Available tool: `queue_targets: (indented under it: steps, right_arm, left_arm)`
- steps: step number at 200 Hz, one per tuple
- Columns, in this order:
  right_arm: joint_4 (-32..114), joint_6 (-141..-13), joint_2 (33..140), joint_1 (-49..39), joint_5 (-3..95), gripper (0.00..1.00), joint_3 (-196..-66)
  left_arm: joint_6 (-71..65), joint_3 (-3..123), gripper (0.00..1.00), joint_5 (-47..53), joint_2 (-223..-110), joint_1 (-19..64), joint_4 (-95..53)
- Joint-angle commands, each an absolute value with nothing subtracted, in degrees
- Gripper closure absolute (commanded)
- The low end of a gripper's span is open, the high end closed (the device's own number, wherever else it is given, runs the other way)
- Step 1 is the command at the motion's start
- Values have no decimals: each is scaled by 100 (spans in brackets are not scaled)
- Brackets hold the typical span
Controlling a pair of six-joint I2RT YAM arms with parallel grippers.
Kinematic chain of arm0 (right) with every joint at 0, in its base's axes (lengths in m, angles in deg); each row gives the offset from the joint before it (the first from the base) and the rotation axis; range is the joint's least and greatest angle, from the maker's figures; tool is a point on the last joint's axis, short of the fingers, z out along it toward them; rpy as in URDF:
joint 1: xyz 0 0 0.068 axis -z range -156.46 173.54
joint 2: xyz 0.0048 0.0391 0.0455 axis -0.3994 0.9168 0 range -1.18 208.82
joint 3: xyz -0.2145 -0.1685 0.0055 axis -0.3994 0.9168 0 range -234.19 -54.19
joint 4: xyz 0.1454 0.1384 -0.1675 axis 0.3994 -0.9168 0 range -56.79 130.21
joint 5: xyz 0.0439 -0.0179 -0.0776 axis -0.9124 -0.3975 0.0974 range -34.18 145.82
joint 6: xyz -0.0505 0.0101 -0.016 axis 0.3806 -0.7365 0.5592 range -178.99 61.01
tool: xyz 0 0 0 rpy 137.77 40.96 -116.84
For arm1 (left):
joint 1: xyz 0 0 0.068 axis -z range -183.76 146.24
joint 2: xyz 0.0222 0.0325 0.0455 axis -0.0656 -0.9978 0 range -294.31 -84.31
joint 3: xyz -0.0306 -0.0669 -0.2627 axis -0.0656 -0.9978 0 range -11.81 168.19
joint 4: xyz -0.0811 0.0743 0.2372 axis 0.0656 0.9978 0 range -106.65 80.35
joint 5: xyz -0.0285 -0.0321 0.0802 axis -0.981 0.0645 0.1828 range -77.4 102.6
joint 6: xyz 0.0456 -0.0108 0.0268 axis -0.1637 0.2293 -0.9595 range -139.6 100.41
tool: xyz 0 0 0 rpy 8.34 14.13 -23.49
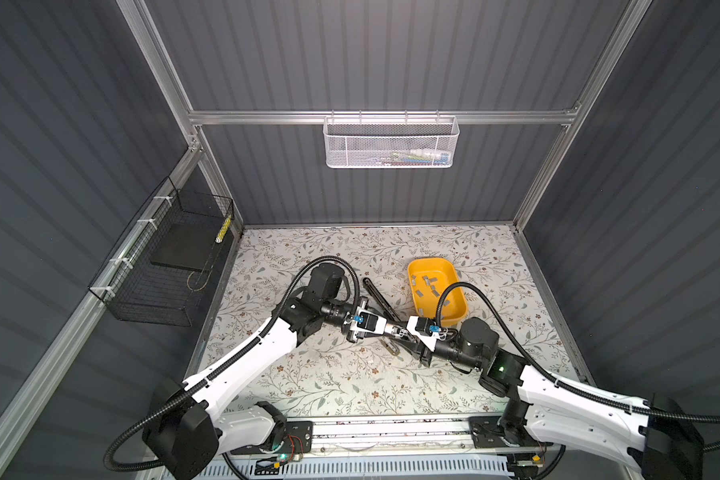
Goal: Load the staples into the stapler
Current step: 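Grasp the pink stapler with the right gripper while the left gripper releases it, then lower the pink stapler beside the cream stapler while the left arm withdraws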
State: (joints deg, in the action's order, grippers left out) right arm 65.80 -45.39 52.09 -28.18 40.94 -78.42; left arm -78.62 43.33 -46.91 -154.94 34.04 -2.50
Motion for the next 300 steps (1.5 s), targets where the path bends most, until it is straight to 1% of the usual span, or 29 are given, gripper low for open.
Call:
queue_targets:
  steps: [1, 60, 78, 91, 106, 127, 131, 142, 157, 161, 169, 179, 187, 192, 194, 195, 197, 218, 239, 252, 259, 266, 278, 300]
  right_arm:
    - [6951, -4458, 5251, -2901, 4061, 60, -7862]
    - [7511, -4552, 5431, -2954, 4236, 60, -7742]
    - [7491, -4556, 5493, -2978, 4219, 62, -7779]
    - [7462, -4570, 5507, -2984, 4292, 67, -7786]
    - [7436, -4654, 5515, -2990, 4424, 76, -7796]
    - [7244, -4744, 5491, -2994, 4340, 85, -7860]
    - [7223, -4776, 5489, -2998, 4326, 86, -7877]
    - [7196, -4983, 5480, -2998, 4350, 87, -7900]
    - [6944, -5452, 5532, -2998, 4587, 87, -8075]
    - [6845, -5584, 5545, -2994, 4647, 87, -8142]
    - [6656, -5844, 5591, -2998, 4711, 89, -8256]
    - [6443, -6066, 5667, -3011, 4727, 94, -8385]
    - [6212, -6229, 5711, -3060, 4868, 97, -8493]
    - [6031, -6381, 5738, -3103, 5035, 99, -8569]
    - [5943, -6457, 5749, -3121, 5102, 99, -8604]
    - [5901, -6490, 5751, -3130, 5127, 99, -8624]
    - [5829, -6555, 5757, -3148, 5163, 99, -8653]
    - [5051, -7125, 5909, -3454, 5731, 100, -8965]
    - [4622, -7491, 6221, -3998, 6408, 98, -9194]
    - [4370, -7904, 6658, -4169, 6577, 95, -9362]
    - [4327, -8080, 6892, -4204, 6531, 95, -9419]
    - [4341, -8184, 7130, -4247, 6523, 96, -9463]
    - [4351, -8325, 7585, -4318, 6650, 98, -9562]
    - [4314, -8525, 8314, -4359, 6688, 98, -9827]
  left_arm:
    - [-7745, 4493, 100, -5073, -15568, 3429, -361]
    - [-7603, 4455, 100, -5182, -15663, 3447, -535]
    - [-7603, 4522, 100, -5219, -15717, 3447, -476]
    - [-7680, 4528, 100, -5126, -15702, 3447, -370]
    - [-7551, 4438, 100, -4964, -15645, 3447, -580]
    - [-7430, 4426, 100, -4766, -15566, 3442, -666]
    - [-7389, 4419, 93, -4696, -15543, 3447, -687]
    - [-6770, 4278, 68, -4303, -15459, 3440, -1215]
    - [-5509, 4116, 41, -3201, -15300, 3355, -2148]
    - [-5327, 4126, 37, -3005, -15268, 3290, -2244]
    - [-5031, 4177, 35, -2843, -15186, 3056, -2320]
    - [-4711, 4243, 32, -2894, -15083, 2679, -2403]
    - [-4491, 4268, 26, -2831, -15009, 2446, -2507]
    - [-4374, 4268, 18, -2644, -14940, 2354, -2562]
    - [-4343, 4264, 7, -2522, -14923, 2336, -2584]
    - [-4333, 4262, 4, -2468, -14907, 2325, -2590]
    - [-4300, 4256, 1, -2335, -14889, 2312, -2602]
    - [-4035, 4178, 0, -720, -14679, 2287, -2737]
    - [-3373, 4022, 0, 1793, -14544, 2287, -3023]
    - [-3022, 4139, 0, 2860, -14550, 2287, -2921]
    - [-2892, 4276, 0, 3107, -14568, 2282, -2721]
    - [-2872, 4408, 0, 3142, -14584, 2287, -2475]
    - [-2920, 4537, 0, 3004, -14598, 2287, -2213]
    - [-3039, 4470, 0, 2684, -14591, 2287, -2244]
